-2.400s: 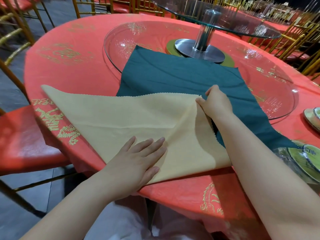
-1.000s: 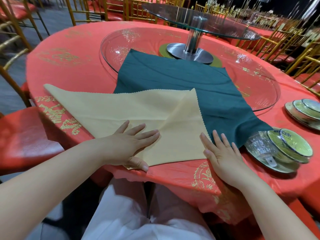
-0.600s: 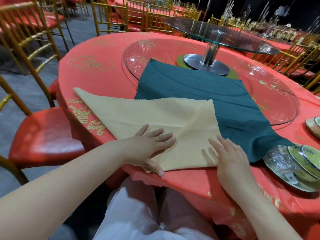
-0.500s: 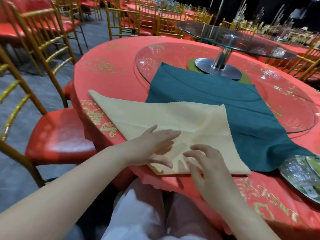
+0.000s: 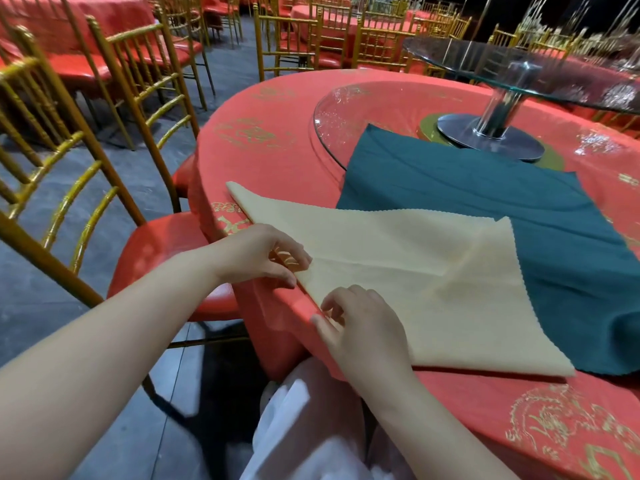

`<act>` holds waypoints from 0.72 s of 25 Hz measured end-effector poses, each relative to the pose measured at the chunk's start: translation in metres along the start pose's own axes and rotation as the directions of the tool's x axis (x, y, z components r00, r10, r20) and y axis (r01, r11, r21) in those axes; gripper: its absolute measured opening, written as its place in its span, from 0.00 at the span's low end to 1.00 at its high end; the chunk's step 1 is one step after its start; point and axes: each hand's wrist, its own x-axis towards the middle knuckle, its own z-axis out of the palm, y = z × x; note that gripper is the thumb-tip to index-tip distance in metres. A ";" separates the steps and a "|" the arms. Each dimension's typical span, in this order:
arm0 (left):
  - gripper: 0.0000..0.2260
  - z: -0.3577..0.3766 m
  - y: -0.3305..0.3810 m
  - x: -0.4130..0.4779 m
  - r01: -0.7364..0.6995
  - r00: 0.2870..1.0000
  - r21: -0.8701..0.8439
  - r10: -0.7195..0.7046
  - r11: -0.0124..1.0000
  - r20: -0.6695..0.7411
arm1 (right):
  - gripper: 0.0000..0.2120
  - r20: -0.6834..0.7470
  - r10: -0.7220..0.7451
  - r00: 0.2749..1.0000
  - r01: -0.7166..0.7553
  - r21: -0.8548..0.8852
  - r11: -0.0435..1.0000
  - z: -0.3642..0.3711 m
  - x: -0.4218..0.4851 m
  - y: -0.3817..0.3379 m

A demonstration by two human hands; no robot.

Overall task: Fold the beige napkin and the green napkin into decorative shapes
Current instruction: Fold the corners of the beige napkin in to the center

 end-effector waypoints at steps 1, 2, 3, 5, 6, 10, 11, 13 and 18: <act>0.12 -0.001 -0.001 0.002 -0.008 1.000 0.020 0.008 1.000 -0.005 | 0.07 -0.002 0.006 1.000 -0.006 -0.038 0.999 0.002 0.002 -0.001; 0.11 -0.003 0.000 0.003 -0.009 1.000 0.040 0.010 0.999 -0.006 | 0.07 -0.009 0.009 1.000 -0.010 -0.078 0.997 0.002 0.003 -0.002; 0.10 -0.005 -0.002 0.005 -0.008 1.000 0.054 0.008 0.998 0.001 | 0.06 -0.016 0.012 1.000 -0.014 -0.114 0.993 0.002 0.005 -0.003; 0.08 -0.007 -0.003 0.007 -0.023 0.999 0.088 0.021 0.996 0.026 | 0.06 -0.001 0.017 1.000 -0.017 -0.181 0.983 0.002 0.009 -0.007; 0.08 -0.008 -0.002 0.007 -0.037 0.999 0.104 0.033 0.994 0.035 | 0.07 0.000 0.019 1.000 -0.019 -0.198 0.980 0.002 0.011 -0.008; 0.09 -0.018 -0.005 0.004 -0.066 0.997 0.178 0.059 0.982 0.047 | 0.07 0.026 0.112 0.993 -0.112 -0.017 0.994 -0.003 0.009 -0.003; 0.10 -0.024 -0.006 0.003 -0.051 0.998 0.211 0.041 0.976 0.051 | 0.07 0.063 0.138 0.988 -0.141 0.046 0.989 -0.006 0.007 -0.001; 0.12 -0.037 -0.006 0.003 -0.015 0.998 0.288 -0.003 0.957 0.059 | 0.07 0.080 0.142 0.987 -0.152 0.144 0.978 -0.012 0.001 0.001; 0.07 -0.061 0.024 0.026 -0.026 0.994 0.364 -0.016 0.931 0.112 | 0.09 0.066 0.137 0.988 -0.148 0.240 0.959 -0.014 -0.013 -0.001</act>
